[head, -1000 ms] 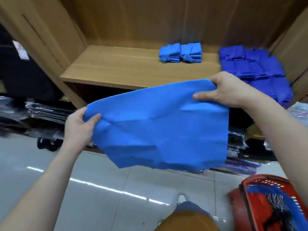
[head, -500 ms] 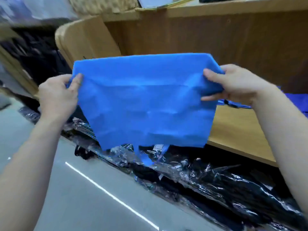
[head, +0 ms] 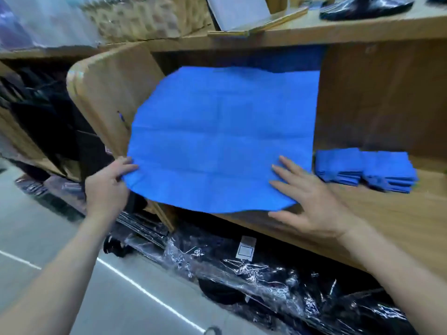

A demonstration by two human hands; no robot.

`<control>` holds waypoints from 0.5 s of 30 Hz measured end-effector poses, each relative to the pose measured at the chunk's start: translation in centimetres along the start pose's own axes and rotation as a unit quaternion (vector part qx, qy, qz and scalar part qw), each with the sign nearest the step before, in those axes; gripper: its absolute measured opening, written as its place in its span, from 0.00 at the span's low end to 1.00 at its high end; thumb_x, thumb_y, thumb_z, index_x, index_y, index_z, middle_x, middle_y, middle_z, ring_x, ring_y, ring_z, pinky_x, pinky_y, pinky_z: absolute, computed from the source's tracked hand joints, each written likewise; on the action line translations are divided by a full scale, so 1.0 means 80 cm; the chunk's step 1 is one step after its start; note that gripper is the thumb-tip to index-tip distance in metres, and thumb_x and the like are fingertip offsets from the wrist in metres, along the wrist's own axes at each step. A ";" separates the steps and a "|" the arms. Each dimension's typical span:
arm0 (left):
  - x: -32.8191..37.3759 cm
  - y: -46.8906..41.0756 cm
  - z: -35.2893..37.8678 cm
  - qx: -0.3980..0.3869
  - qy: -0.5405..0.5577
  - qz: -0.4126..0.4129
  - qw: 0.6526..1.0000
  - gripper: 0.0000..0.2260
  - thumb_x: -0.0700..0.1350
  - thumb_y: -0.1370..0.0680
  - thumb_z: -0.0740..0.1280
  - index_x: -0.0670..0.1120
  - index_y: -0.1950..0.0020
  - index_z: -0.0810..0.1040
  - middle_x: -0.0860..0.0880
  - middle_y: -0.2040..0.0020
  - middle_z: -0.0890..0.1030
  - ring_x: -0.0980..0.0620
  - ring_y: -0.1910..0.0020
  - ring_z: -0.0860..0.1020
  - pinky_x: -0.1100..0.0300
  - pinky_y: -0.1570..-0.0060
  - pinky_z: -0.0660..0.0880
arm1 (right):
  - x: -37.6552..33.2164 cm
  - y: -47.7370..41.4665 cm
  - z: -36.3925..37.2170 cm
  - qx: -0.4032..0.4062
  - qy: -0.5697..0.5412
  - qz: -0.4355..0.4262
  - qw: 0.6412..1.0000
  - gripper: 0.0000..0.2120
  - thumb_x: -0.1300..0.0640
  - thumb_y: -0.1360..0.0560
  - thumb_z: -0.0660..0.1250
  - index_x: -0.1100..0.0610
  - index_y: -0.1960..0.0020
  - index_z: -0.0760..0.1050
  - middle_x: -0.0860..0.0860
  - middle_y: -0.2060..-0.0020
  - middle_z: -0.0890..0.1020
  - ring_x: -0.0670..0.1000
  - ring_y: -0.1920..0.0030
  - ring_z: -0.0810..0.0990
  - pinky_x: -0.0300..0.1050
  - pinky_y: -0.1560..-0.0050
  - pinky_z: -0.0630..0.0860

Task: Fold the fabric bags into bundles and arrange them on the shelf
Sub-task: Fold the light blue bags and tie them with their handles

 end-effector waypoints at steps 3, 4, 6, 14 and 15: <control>-0.001 0.006 0.095 -0.182 -0.135 0.088 0.970 0.19 0.34 0.30 0.61 0.44 0.45 0.84 0.45 0.37 0.80 0.45 0.37 0.78 0.60 0.36 0.70 | 0.044 0.026 0.093 -0.251 -0.006 0.188 0.950 0.62 0.14 0.43 0.34 0.52 0.24 0.64 0.48 0.22 0.53 0.43 0.24 0.38 0.53 0.23 0.46; 0.000 0.007 0.115 -0.231 -0.149 0.112 0.955 0.20 0.34 0.31 0.60 0.45 0.44 0.84 0.47 0.36 0.79 0.45 0.36 0.77 0.55 0.37 0.72 | 0.051 0.030 0.104 -0.267 -0.011 0.230 0.936 0.63 0.14 0.46 0.31 0.48 0.23 0.61 0.46 0.22 0.51 0.40 0.25 0.38 0.51 0.23 0.41; -0.004 -0.005 0.140 -0.295 -0.141 0.122 0.937 0.23 0.29 0.32 0.61 0.45 0.43 0.84 0.50 0.33 0.77 0.48 0.32 0.74 0.55 0.35 0.69 | 0.063 0.025 0.114 -0.242 -0.039 0.299 0.922 0.58 0.15 0.45 0.28 0.41 0.25 0.61 0.42 0.22 0.53 0.38 0.25 0.43 0.57 0.24 0.41; 0.011 -0.010 0.249 -0.447 -0.146 0.289 0.834 0.39 0.80 0.34 0.33 0.69 0.25 0.46 0.53 0.20 0.46 0.51 0.21 0.45 0.46 0.25 0.48 | 0.043 0.023 0.133 -0.261 0.079 0.362 0.891 0.48 0.19 0.42 0.25 0.34 0.24 0.39 0.45 0.21 0.40 0.44 0.23 0.37 0.49 0.25 0.39; 0.011 -0.008 0.256 -0.446 -0.146 0.299 0.831 0.37 0.79 0.35 0.30 0.71 0.27 0.41 0.55 0.20 0.42 0.52 0.21 0.41 0.46 0.25 0.45 | 0.042 0.031 0.135 -0.253 0.088 0.368 0.890 0.45 0.19 0.40 0.25 0.33 0.25 0.37 0.44 0.22 0.38 0.43 0.24 0.34 0.48 0.25 0.37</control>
Point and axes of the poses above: each hand's wrist, its own y-axis away from the middle knuckle, its own z-axis out of the palm, x = y × z, the point moved 9 cm from there along -y, towards the middle knuckle
